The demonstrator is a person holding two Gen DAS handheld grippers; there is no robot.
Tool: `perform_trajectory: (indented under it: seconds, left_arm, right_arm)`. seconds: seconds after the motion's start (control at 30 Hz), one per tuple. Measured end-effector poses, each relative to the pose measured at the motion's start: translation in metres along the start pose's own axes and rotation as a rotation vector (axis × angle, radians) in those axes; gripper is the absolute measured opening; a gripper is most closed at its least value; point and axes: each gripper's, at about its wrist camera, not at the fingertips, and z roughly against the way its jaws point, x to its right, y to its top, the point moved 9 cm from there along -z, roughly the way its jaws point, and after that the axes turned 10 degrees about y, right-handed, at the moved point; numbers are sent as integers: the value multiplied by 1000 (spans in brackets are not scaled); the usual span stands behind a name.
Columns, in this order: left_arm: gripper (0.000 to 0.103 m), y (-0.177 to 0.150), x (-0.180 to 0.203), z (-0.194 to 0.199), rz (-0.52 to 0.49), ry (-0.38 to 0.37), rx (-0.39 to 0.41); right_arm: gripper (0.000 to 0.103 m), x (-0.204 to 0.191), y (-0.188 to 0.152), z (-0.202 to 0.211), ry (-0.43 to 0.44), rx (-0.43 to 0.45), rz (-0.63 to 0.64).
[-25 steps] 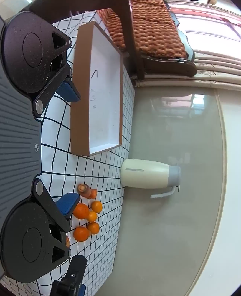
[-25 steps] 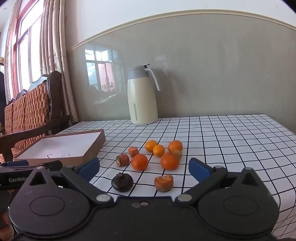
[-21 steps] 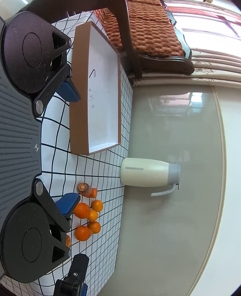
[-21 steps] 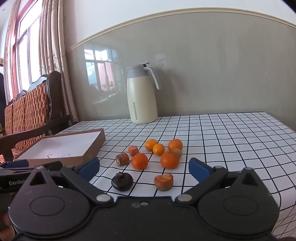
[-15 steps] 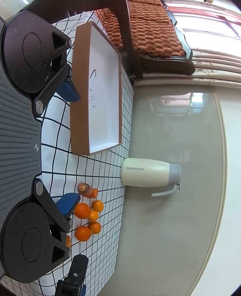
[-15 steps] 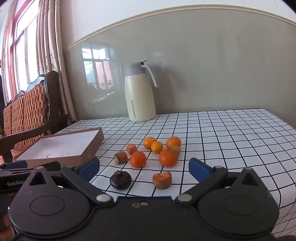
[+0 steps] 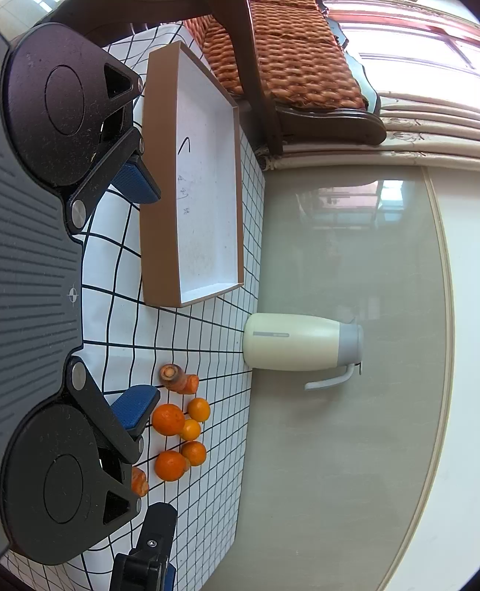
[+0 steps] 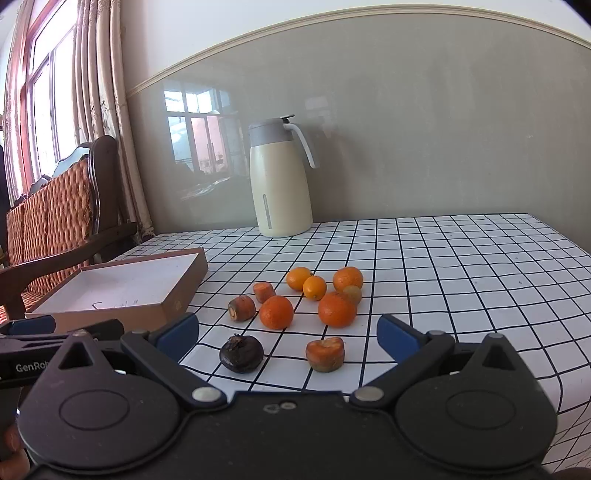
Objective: Organize fruits
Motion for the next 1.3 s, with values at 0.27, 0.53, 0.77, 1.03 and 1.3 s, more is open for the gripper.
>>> perform_trajectory:
  seconds: [0.27,0.53,0.77,1.03,1.3]
  left_arm:
    - [103,1,1,0,-2,0,2]
    - [103,2,1,0,-2,1,2]
    - [103,2,1,0,-4,1,1]
    - [103,2,2,0,-4,2,0]
    - [103,2,2,0,-5,2,2]
  right_arm:
    - [97,0,0,0,2,-1,-1]
    - [97,-1,0,0,2,1,0]
    - [97,-1,0,-1,5,1,4]
    - [97,0,0,-1,9,-1,0]
    - [97,0,0,-1,9,-1,-1]
